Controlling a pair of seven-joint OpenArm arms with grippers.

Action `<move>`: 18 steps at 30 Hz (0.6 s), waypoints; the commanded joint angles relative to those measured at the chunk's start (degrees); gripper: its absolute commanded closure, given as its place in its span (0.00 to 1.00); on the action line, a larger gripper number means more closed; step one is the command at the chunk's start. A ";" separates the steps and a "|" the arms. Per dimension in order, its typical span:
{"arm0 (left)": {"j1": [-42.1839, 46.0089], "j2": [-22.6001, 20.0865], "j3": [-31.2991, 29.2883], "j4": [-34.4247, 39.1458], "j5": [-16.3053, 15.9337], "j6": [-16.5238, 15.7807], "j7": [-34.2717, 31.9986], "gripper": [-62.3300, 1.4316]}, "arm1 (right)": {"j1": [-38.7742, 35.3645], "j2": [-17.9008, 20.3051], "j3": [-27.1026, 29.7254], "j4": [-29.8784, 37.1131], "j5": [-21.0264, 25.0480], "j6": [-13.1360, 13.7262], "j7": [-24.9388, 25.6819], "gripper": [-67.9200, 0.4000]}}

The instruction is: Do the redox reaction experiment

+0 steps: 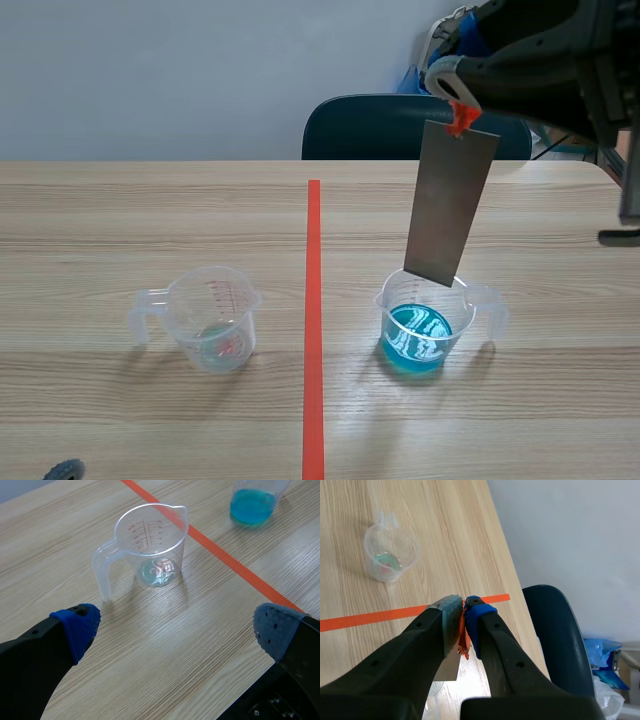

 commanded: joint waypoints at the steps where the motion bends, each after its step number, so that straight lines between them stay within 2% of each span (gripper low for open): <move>1: 0.15 0.28 0.28 0.98 -0.22 -0.24 -0.83 0.00 | 1.95 0.26 -0.74 0.15 0.44 0.35 0.83 0.99; 8: 0.15 0.28 0.28 0.98 -0.22 -0.26 -0.83 0.00 | 6.75 -1.05 -5.90 0.11 0.42 0.35 -0.15 0.99; 18: 0.15 0.28 0.28 0.98 -0.24 -0.26 -0.83 0.00 | 16.41 -8.17 -16.61 0.04 0.22 0.35 -6.43 0.99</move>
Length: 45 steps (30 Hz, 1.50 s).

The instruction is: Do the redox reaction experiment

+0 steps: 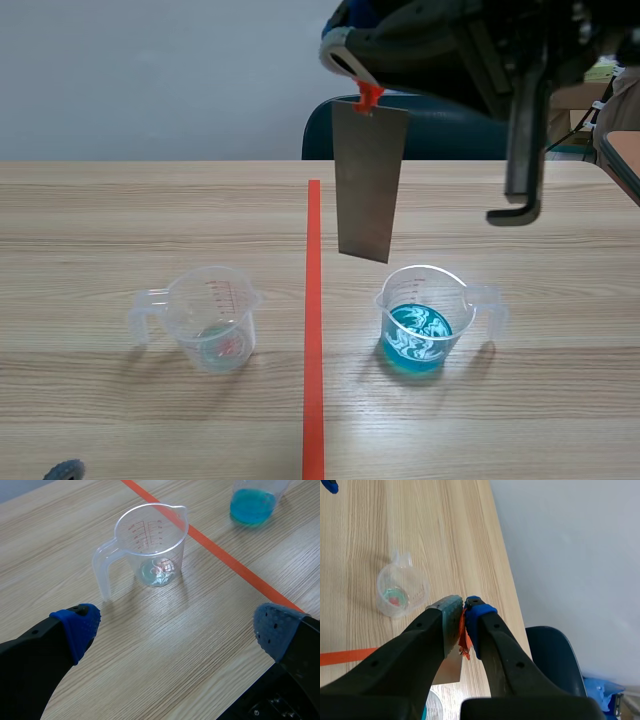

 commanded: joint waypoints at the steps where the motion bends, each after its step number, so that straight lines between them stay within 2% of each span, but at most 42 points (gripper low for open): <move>1: 0.15 0.31 0.28 0.98 -0.35 -0.22 -0.81 0.00 | 2.23 -1.31 -1.16 0.15 0.26 0.35 -0.46 0.99; 7: 0.15 0.31 0.28 0.98 -4.42 -0.22 -0.81 0.00 | 7.82 -7.43 -8.35 -1.73 0.26 0.35 -4.90 0.99; 15: 0.09 1.57 0.26 0.98 -12.17 -0.20 -3.08 0.00 | 14.45 -16.17 -15.82 -9.20 0.24 0.35 -9.18 0.99; 20: 0.11 2.51 0.26 0.98 -12.96 -0.22 -6.14 0.00 | 17.75 -20.96 -18.60 -13.53 0.24 0.35 -10.43 0.99; 26: 0.11 2.49 0.26 1.03 -17.33 -0.26 -6.47 0.00 | 20.59 -26.05 -20.59 -17.88 0.24 0.35 -12.28 0.99; 36: 0.13 2.49 0.28 1.03 -17.31 -0.31 -8.57 0.00 | 22.62 -32.76 -21.55 -23.04 0.24 0.35 -14.49 0.99; 45: 0.13 2.49 0.28 1.03 -17.29 -0.26 -8.57 0.00 | 22.69 -34.14 -22.32 -23.12 0.26 0.35 -15.85 0.99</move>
